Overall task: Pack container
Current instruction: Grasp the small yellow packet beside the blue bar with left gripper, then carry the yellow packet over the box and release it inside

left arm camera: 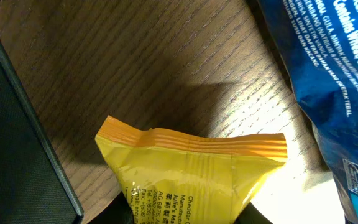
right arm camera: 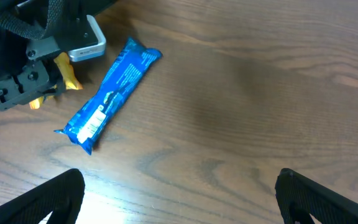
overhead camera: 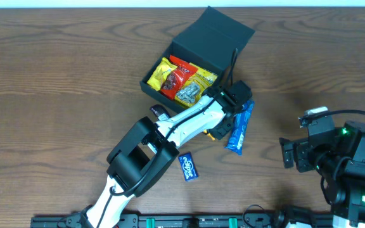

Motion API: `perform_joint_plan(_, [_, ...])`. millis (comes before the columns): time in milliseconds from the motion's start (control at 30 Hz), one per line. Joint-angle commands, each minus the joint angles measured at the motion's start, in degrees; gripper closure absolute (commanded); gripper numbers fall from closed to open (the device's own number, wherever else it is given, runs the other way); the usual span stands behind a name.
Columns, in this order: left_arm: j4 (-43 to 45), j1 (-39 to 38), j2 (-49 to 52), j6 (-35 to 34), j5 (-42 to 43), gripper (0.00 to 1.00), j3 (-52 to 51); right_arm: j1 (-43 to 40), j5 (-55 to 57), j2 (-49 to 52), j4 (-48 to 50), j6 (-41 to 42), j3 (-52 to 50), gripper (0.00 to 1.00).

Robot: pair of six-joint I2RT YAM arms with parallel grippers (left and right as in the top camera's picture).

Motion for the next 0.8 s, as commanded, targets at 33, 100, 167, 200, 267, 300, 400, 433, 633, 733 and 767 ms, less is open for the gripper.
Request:
perform_joint_plan(33, [-0.20,0.37,-4.13,-0.46,0.63,0.77,1.46,-0.50,-0.66,-0.07,-0.09,0.92,-0.26,0.01])
perform_joint_plan(100, [-0.07,0.37,-5.29,-0.46,0.63,0.77,1.46,-0.50,-0.66,-0.07,-0.09,0.92,-0.26,0.01])
perform_joint_plan(167, [0.04,0.37,-6.58,-0.46,0.63,0.77,1.46,-0.50,-0.66,-0.07,-0.09,0.92,-0.26,0.01])
perform_joint_plan(200, [0.09,0.37,-7.13,-0.46,0.61,0.77,1.46,-0.50,-0.66,-0.07,-0.09,0.92,-0.26,0.01])
perform_joint_plan(267, [0.31,0.37,-8.24,-0.46,0.42,0.77,1.46,-0.50,-0.66,-0.07,-0.09,0.92,-0.26,0.01])
perform_joint_plan(300, [0.39,0.37,-8.81,-0.44,0.35,0.77,1.46,-0.50,-0.66,-0.07,-0.09,0.92,-0.26,0.01])
perform_joint_plan(400, [0.83,0.37,-10.71,-0.44,-0.92,0.77,1.46,-0.50,-0.66,-0.07,-0.09,0.92,-0.26,0.01])
perform_joint_plan(433, [1.07,0.37,-11.41,-0.46,-1.73,0.76,1.46,-0.50,-0.66,-0.07,-0.09,0.92,-0.26,0.01])
perform_joint_plan(633, [2.19,0.39,-16.15,-0.39,-11.56,0.76,1.46,-0.50,-0.66,-0.07,-0.09,0.92,-0.26,0.01])
perform_joint_plan(733, [2.16,0.59,-16.98,-0.35,-17.11,0.76,1.46,-0.50,-0.66,-0.07,-0.09,0.92,-0.26,0.01])
perform_joint_plan(767, [1.88,0.83,-16.98,0.55,-18.16,0.74,1.46,-0.50,-0.66,-0.07,-0.09,0.92,-0.26,0.01])
